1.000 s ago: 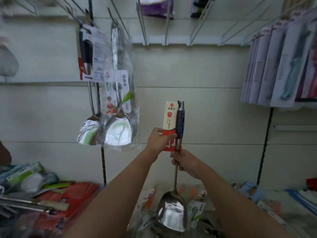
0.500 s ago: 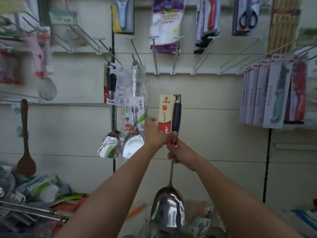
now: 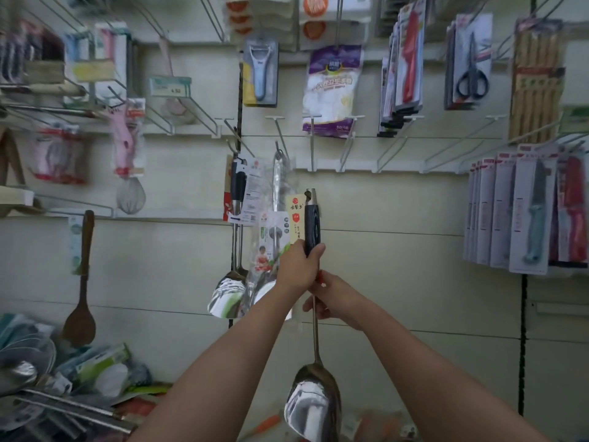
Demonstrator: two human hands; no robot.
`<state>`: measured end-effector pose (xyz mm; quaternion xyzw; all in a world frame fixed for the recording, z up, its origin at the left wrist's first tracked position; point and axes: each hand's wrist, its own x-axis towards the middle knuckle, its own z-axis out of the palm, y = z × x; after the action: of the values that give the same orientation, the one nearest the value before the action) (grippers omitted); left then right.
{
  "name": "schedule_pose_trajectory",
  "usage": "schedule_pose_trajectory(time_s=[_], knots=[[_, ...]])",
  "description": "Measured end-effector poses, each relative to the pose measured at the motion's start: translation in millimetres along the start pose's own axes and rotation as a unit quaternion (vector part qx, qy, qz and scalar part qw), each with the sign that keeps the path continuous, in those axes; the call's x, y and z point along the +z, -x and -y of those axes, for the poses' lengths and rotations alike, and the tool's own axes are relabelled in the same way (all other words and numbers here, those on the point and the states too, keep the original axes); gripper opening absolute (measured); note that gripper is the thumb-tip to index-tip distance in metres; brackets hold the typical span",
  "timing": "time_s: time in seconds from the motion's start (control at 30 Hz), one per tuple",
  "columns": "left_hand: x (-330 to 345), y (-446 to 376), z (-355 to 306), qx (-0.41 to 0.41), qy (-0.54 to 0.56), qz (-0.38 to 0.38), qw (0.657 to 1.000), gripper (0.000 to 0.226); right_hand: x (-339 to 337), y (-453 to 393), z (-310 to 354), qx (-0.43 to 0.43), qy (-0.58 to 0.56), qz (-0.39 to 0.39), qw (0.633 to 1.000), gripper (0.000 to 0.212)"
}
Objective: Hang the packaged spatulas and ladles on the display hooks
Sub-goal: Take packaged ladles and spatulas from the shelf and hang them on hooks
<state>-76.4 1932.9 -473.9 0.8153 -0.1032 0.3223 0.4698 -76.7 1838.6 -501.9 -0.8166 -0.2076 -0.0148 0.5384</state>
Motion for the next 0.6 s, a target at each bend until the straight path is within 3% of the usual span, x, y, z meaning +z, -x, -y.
schedule_pose_trajectory(time_s=[0.23,0.47,0.53,0.6], knots=[[-29.4,-12.5,-0.4,0.009,-0.005,-0.034,0.999,0.032,-1.5,-11.9,32.8,-0.024,0.058,-0.051,0.997,0.032],[-70.7,-35.1,2.5,-0.021,0.027,-0.051,0.998,0.027,6.0,-33.9,72.6,-0.054,0.071,-0.084,0.993,0.068],[-82.3,-43.8,4.6,-0.026,0.059,-0.041,0.997,0.026,10.9,-39.2,85.8,-0.066,0.061,-0.079,0.993,0.061],[-91.2,-51.0,7.2,-0.034,0.100,-0.016,0.994,0.026,15.4,-45.0,94.3,-0.073,0.043,-0.064,0.994,0.041]])
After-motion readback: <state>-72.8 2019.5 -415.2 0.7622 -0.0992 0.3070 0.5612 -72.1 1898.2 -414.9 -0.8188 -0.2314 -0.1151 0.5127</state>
